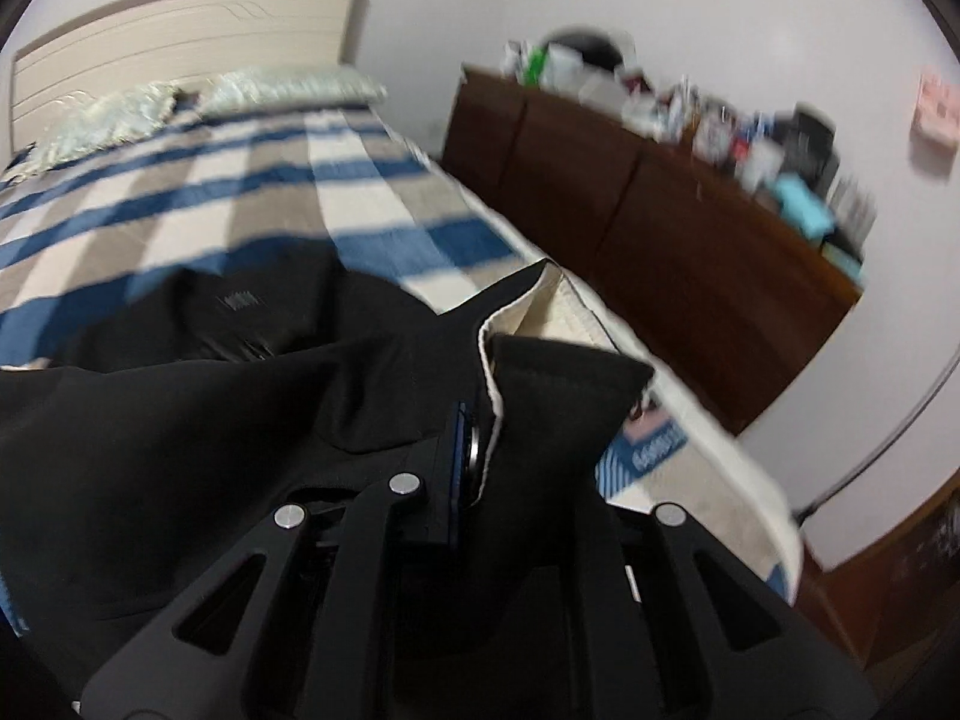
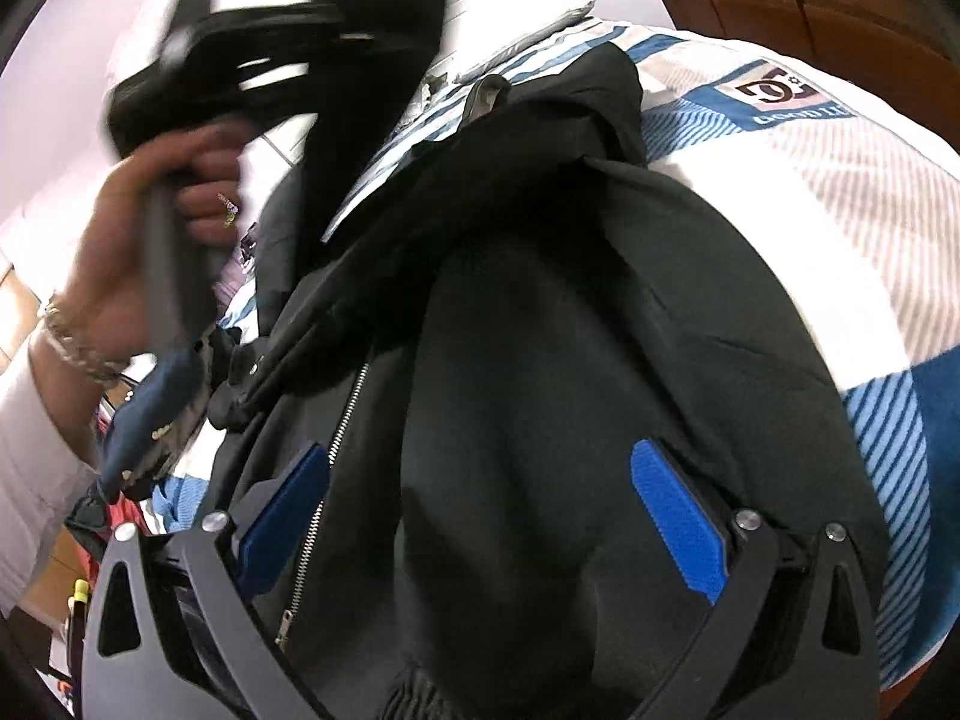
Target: Fold large clothes
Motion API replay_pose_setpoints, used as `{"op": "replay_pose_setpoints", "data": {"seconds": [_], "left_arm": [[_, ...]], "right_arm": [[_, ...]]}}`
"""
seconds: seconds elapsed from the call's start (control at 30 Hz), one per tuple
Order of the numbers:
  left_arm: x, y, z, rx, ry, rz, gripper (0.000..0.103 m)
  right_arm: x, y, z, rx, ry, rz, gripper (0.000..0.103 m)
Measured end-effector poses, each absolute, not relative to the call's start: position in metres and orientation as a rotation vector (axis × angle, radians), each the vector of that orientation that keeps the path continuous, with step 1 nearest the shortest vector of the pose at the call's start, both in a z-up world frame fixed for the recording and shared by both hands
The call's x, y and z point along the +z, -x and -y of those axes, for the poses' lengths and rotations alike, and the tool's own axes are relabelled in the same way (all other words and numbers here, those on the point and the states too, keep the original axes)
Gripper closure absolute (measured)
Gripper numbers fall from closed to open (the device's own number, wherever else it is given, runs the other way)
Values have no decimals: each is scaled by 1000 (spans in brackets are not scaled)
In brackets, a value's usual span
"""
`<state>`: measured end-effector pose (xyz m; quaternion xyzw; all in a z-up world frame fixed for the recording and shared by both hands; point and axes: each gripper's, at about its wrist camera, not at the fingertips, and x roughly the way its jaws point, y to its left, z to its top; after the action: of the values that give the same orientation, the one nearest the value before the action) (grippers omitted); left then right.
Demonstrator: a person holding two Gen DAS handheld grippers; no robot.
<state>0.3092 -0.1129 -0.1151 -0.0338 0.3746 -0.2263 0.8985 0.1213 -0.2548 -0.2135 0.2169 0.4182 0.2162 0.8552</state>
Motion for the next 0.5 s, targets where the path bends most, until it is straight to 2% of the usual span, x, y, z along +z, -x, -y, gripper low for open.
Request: {"op": "replay_pose_setpoints", "data": {"seconds": [0.4,0.5], "left_arm": [[-181,-328,164,-369,-169,-972,94],[-184,-329,163,-359,-186,-986,90]], "right_arm": [[-217,-125,265,499,-528,-886,4],[-218,-124,265,509,-520,-884,4]]}}
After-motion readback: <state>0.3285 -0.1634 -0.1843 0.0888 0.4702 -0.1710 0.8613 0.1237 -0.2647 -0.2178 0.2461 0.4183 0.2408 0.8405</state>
